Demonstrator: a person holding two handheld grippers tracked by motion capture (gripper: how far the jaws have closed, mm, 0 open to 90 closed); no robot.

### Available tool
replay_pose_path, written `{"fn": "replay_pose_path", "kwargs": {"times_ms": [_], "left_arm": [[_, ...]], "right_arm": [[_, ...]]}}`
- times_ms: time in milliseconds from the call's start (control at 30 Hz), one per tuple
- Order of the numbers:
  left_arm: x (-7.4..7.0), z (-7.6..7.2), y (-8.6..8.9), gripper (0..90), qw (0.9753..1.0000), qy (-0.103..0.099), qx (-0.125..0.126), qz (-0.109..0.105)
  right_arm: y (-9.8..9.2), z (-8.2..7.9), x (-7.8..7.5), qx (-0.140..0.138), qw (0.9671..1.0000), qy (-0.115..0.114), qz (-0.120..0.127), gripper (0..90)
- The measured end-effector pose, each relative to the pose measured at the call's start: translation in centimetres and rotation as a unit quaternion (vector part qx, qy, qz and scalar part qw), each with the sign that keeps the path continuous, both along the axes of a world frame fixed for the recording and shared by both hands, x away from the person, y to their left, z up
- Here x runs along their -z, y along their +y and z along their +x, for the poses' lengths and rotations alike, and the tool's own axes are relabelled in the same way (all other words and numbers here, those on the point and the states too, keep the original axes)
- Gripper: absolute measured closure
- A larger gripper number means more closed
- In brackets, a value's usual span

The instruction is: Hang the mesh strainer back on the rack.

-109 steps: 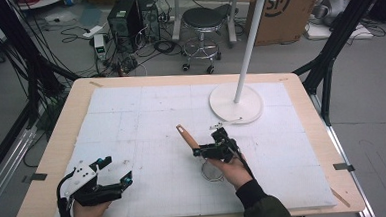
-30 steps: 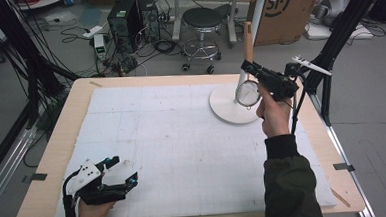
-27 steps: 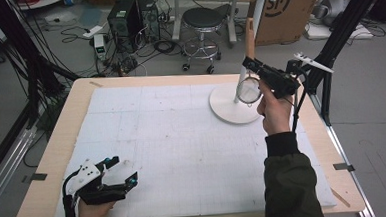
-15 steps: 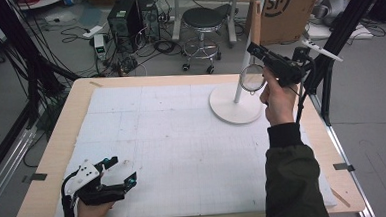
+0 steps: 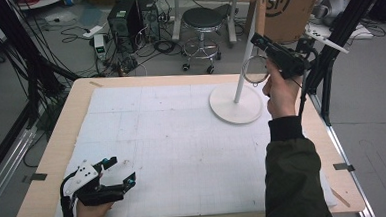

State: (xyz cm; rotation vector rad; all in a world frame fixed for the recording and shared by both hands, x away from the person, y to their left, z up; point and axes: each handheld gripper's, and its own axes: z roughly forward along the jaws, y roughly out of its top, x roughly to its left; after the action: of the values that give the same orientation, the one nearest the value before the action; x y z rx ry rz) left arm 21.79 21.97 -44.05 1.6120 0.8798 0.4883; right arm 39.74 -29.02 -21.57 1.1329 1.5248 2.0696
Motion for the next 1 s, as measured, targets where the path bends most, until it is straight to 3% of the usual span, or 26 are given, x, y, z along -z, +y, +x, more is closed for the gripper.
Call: {"fn": "replay_pose_path", "kwargs": {"times_ms": [233, 467, 1000], "left_arm": [[0.1, 0.0, -0.1, 11.6, 1.0, 0.003, -0.001, 0.003], [0.1, -0.1, 0.2, 11.6, 0.9999, 0.004, -0.011, 0.004], [0.2, -0.2, 0.2, 11.6, 0.9999, 0.006, -0.013, 0.007]], "right_arm": [[-2.2, -0.2, -0.1, 0.013, 0.9998, 0.003, 0.017, 71.0], [-2.8, 0.2, 0.1, 0.009, 0.9997, 0.005, 0.022, 71.0], [-2.4, 1.1, 0.7, -0.001, 0.9997, 0.016, 0.019, 71.0]]}}
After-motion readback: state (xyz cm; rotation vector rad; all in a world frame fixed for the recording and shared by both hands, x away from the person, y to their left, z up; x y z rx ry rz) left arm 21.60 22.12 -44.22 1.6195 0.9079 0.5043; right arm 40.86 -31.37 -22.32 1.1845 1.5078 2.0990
